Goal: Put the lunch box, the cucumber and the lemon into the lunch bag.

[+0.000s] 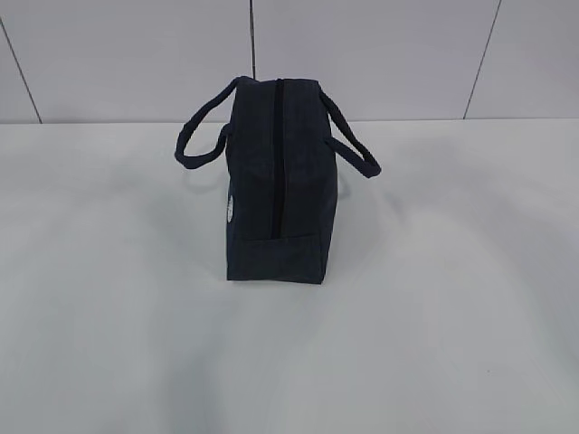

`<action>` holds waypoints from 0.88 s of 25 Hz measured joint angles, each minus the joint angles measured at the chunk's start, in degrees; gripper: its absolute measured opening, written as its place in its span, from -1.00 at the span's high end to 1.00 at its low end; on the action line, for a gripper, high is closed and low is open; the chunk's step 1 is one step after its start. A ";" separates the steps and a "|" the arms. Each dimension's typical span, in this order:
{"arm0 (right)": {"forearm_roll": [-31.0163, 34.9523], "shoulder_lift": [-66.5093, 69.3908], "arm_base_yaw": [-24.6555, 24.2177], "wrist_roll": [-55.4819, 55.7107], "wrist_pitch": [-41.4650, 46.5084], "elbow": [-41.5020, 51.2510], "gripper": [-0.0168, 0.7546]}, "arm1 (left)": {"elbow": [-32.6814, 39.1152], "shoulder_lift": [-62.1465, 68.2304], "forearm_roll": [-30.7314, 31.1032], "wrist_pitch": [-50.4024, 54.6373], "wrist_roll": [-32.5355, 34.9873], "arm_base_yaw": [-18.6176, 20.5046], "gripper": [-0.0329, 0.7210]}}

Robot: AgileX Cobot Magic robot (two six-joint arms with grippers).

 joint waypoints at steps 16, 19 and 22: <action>-8.52 -36.55 0.00 5.85 1.89 36.30 -0.10 | 30.18 -44.36 14.43 6.92 -3.47 0.00 -0.05; -11.87 -41.27 0.00 7.66 1.99 38.38 -0.10 | 33.40 -49.07 18.48 8.23 -4.12 0.00 -0.05; -15.39 -44.86 0.00 9.15 2.03 40.80 -0.10 | 36.56 -52.59 20.33 8.65 -4.49 0.00 -0.05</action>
